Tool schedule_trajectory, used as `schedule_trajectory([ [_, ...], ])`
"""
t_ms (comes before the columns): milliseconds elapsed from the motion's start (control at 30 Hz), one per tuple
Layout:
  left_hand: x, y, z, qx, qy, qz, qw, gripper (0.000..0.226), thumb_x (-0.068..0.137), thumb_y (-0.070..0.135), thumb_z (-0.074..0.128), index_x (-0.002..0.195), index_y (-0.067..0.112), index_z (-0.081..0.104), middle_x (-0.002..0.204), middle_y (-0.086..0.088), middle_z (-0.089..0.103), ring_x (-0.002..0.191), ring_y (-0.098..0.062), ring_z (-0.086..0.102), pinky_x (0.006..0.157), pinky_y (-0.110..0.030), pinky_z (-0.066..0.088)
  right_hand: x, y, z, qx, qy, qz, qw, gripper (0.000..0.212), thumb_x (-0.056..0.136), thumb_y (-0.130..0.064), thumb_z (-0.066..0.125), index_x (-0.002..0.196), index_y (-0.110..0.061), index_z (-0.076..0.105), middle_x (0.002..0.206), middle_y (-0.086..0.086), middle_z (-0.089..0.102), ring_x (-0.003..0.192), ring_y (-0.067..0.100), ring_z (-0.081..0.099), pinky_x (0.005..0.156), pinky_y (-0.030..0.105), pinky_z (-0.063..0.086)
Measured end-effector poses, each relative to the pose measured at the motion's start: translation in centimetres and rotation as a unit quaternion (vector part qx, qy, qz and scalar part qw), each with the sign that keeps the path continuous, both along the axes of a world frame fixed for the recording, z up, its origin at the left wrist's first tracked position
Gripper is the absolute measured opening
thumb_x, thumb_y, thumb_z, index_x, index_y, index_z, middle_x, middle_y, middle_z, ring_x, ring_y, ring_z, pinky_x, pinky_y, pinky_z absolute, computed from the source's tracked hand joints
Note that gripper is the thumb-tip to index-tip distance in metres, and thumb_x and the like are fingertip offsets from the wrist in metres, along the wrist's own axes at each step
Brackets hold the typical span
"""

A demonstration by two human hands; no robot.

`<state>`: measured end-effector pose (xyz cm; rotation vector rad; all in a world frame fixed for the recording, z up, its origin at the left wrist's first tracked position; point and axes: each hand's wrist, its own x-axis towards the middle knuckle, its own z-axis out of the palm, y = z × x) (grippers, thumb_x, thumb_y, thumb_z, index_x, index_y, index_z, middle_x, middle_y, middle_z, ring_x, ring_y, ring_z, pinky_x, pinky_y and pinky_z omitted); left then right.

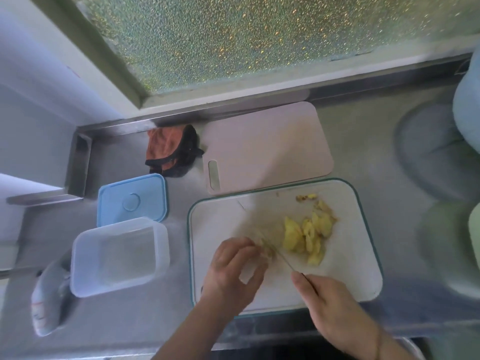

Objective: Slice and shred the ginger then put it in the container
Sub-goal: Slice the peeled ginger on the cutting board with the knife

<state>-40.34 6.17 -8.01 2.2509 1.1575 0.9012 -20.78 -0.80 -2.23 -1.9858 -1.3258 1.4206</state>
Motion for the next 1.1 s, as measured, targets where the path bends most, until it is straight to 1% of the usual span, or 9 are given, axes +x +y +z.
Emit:
schedule_trajectory([
  [100, 0.8, -0.3, -0.4, 0.003, -0.011, -0.006, 1.0, 0.017, 0.081, 0.007, 0.083, 0.096, 0.008, 0.075, 0.105, -0.003, 0.066, 0.094, -0.021, 0.065, 0.083, -0.036, 0.056, -0.2, -0.2, -0.6, -0.003, -0.01, 0.009, 1.0, 0.06, 0.078, -0.07, 0.028, 0.054, -0.015, 0.035, 0.048, -0.006, 0.043, 0.05, 0.009, 0.039, 0.055, 0.027, 0.032],
  [233, 1.0, 0.2, -1.1, 0.029, -0.019, -0.014, 0.999, 0.004, 0.088, 0.008, 0.077, 0.091, 0.007, 0.079, 0.103, -0.002, 0.069, 0.097, -0.019, 0.066, 0.082, -0.038, 0.057, -0.3, -0.2, -0.7, -0.007, 0.004, 0.012, 1.0, 0.058, 0.081, -0.068, 0.03, 0.055, -0.016, 0.034, 0.047, -0.004, 0.039, 0.049, 0.007, 0.038, 0.054, 0.029, 0.034],
  [300, 1.1, 0.5, -1.3, 0.036, -0.014, -0.025, 0.999, 0.006, 0.09, 0.009, 0.075, 0.091, 0.006, 0.079, 0.103, -0.004, 0.071, 0.098, -0.02, 0.067, 0.083, -0.038, 0.058, -0.3, -0.2, -0.4, -0.012, 0.011, 0.006, 1.0, 0.059, 0.082, -0.066, 0.03, 0.055, -0.015, 0.035, 0.046, -0.002, 0.039, 0.048, 0.007, 0.039, 0.056, 0.034, 0.039],
  [367, 1.2, 0.7, -1.2, 0.035, -0.014, -0.039, 0.999, 0.008, 0.092, 0.009, 0.072, 0.091, 0.005, 0.079, 0.103, -0.007, 0.072, 0.096, -0.021, 0.068, 0.083, -0.037, 0.059, -0.1, -0.3, 0.1, -0.013, 0.014, 0.001, 1.0, 0.058, 0.082, -0.066, 0.031, 0.054, -0.016, 0.036, 0.045, -0.003, 0.04, 0.048, 0.007, 0.041, 0.057, 0.033, 0.04],
  [500, 0.8, 1.4, -0.9, 0.037, 0.005, -0.069, 0.997, 0.009, 0.09, 0.006, 0.071, 0.092, 0.006, 0.08, 0.105, -0.008, 0.073, 0.097, -0.024, 0.07, 0.083, -0.034, 0.059, -0.2, -0.7, 1.4, -0.018, 0.02, 0.001, 1.0, 0.058, 0.082, -0.066, 0.029, 0.057, -0.016, 0.041, 0.05, -0.002, 0.048, 0.051, 0.006, 0.046, 0.059, 0.031, 0.041],
  [600, 0.7, 1.6, -0.9, 0.043, 0.026, -0.088, 0.995, 0.011, 0.092, 0.008, 0.069, 0.092, 0.006, 0.08, 0.106, -0.009, 0.074, 0.099, -0.025, 0.071, 0.085, -0.034, 0.06, -0.3, -0.8, 2.0, -0.012, 0.006, -0.003, 1.0, 0.057, 0.08, -0.067, 0.028, 0.056, -0.017, 0.041, 0.051, -0.003, 0.048, 0.052, 0.008, 0.045, 0.059, 0.031, 0.039],
  [867, 0.8, 1.4, -0.6, 0.037, 0.035, -0.079, 0.996, 0.013, 0.091, 0.007, 0.067, 0.093, 0.006, 0.08, 0.106, -0.01, 0.074, 0.097, -0.026, 0.071, 0.083, -0.035, 0.06, -0.7, -0.8, 2.7, -0.019, 0.003, -0.01, 1.0, 0.059, 0.077, -0.07, 0.027, 0.058, -0.016, 0.042, 0.054, 0.001, 0.048, 0.054, 0.009, 0.046, 0.06, 0.031, 0.039],
  [1000, 0.7, 1.4, -0.6, 0.028, 0.034, -0.082, 0.996, 0.011, 0.087, 0.001, 0.073, 0.094, 0.006, 0.08, 0.108, -0.009, 0.074, 0.099, -0.026, 0.07, 0.084, -0.035, 0.059, -0.7, -0.8, 2.6, -0.022, 0.002, -0.006, 1.0, 0.064, 0.076, -0.071, 0.025, 0.061, -0.013, 0.046, 0.054, 0.001, 0.047, 0.054, 0.007, 0.045, 0.058, 0.029, 0.038],
  [1100, 0.7, 1.5, -0.5, 0.027, 0.037, -0.09, 0.995, 0.016, 0.081, -0.004, 0.077, 0.094, 0.006, 0.08, 0.108, -0.008, 0.074, 0.099, -0.026, 0.07, 0.086, -0.034, 0.059, -0.8, -0.6, 2.7, -0.032, 0.0, -0.001, 0.999, 0.064, 0.078, -0.07, 0.024, 0.063, -0.013, 0.047, 0.055, 0.001, 0.047, 0.055, 0.006, 0.047, 0.057, 0.025, 0.037],
])
